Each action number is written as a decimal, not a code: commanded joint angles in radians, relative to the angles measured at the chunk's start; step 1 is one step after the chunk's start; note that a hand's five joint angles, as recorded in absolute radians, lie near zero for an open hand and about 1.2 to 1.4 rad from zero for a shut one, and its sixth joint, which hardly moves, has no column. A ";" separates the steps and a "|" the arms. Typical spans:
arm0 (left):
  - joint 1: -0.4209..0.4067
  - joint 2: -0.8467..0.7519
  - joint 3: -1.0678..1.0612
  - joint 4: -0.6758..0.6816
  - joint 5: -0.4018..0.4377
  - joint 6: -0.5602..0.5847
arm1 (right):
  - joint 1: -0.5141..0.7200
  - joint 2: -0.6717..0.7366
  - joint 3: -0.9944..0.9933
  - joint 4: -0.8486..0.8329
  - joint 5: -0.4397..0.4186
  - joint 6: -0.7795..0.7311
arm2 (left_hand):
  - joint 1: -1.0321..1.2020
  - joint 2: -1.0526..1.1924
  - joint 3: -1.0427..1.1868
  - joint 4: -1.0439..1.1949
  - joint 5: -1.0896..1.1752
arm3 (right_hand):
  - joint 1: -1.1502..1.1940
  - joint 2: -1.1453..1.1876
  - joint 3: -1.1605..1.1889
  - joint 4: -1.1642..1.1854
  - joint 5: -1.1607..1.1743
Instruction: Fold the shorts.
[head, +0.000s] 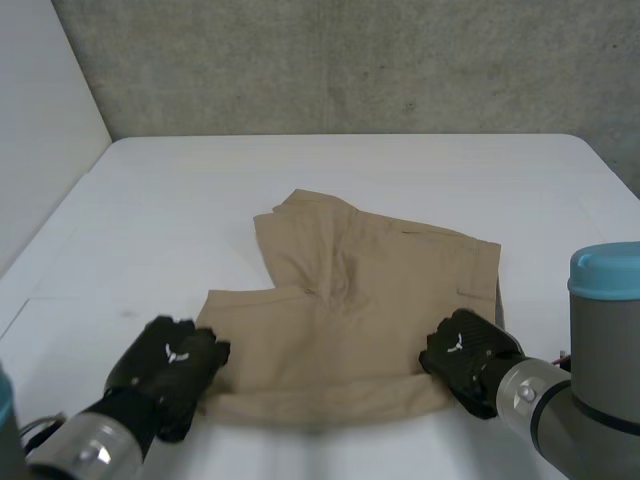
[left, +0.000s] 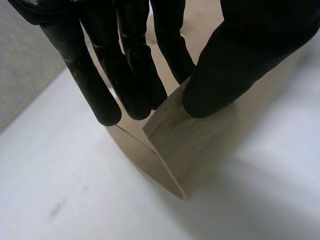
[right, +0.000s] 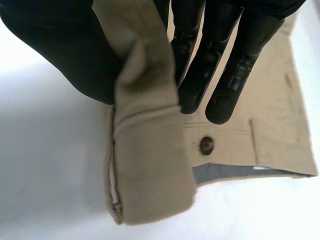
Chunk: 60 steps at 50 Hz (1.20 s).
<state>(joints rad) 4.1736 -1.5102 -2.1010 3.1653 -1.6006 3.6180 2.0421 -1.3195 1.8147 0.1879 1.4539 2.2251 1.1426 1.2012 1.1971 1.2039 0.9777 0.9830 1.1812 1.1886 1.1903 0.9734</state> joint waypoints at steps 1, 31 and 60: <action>0.019 -0.145 0.056 0.206 -0.001 0.005 | -0.006 0.040 -0.009 -0.079 0.005 0.028 | 0.254 0.195 0.199 0.192 0.244 | 0.413 0.215 0.208 0.206 0.248; 0.065 -0.340 0.938 0.679 -0.139 0.073 | 0.001 0.158 -0.850 -0.565 0.049 0.208 | 0.254 0.195 0.199 0.192 0.244 | 0.413 0.215 0.208 0.206 0.248; 0.057 -0.153 0.107 0.233 -0.131 0.027 | -0.006 0.200 -0.282 -0.210 -0.026 0.091 | 0.254 0.195 0.199 0.192 0.244 | 0.413 0.215 0.208 0.206 0.248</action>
<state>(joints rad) 4.2344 -1.8159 -1.9384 3.5953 -1.7325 3.6392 2.0398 -0.9700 1.4491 -0.1824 1.4250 2.3181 1.1426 1.2017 1.1972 1.2040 0.9775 0.9830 1.1814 1.1886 1.1927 0.9842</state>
